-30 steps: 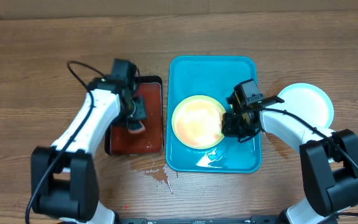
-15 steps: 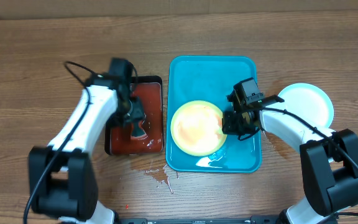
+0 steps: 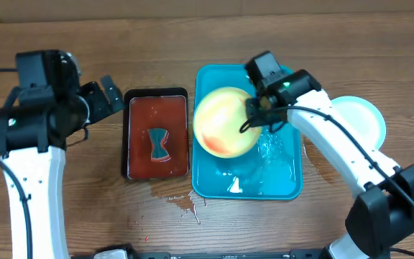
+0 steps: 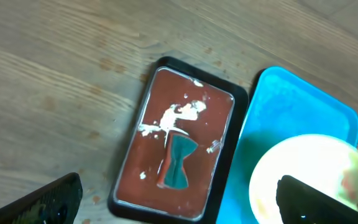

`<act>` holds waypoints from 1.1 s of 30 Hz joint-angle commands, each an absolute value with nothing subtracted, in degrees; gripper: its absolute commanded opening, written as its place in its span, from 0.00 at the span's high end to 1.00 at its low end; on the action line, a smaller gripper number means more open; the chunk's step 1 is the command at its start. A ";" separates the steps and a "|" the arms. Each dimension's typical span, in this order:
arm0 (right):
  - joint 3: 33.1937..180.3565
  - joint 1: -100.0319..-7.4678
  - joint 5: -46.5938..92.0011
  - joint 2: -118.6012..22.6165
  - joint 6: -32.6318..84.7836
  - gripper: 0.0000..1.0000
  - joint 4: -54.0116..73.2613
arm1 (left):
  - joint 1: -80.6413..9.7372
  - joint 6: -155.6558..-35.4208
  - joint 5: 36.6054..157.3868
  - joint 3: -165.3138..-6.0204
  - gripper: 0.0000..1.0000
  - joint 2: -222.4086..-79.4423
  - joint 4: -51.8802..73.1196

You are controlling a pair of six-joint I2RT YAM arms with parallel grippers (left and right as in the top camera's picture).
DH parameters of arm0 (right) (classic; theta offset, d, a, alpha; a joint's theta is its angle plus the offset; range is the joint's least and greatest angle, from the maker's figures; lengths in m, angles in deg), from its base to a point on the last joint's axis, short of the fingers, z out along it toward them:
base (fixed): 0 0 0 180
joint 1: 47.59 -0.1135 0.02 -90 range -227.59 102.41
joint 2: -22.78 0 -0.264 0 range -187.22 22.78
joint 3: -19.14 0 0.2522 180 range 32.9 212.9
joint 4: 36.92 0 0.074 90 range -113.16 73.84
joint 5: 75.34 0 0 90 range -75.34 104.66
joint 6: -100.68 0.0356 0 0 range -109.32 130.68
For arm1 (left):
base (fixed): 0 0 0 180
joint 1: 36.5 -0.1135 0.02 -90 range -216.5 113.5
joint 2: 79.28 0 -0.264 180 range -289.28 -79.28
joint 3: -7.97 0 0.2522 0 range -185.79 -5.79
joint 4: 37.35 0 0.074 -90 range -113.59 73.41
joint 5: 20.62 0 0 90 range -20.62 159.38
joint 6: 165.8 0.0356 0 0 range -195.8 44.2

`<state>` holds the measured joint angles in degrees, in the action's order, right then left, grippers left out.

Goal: Clean dirty plates on tray and stack at the side
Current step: 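Lift the yellow plate with the right gripper and tilt it over the black tray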

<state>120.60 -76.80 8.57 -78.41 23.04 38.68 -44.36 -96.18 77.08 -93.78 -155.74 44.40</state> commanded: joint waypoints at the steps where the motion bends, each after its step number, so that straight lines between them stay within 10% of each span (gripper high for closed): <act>1: 123.40 -81.06 5.51 -76.66 22.14 0.96 35.23 | -45.21 -94.92 78.20 -94.69 0.00 -153.87 45.43; 33: 123.18 -112.27 -49.26 -80.55 22.58 0.96 16.80 | -45.15 -92.51 77.78 -94.67 0.00 -153.54 48.60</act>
<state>122.15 -110.68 -43.88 -81.01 22.40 17.00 -44.86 -93.58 77.37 -93.80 -154.28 48.66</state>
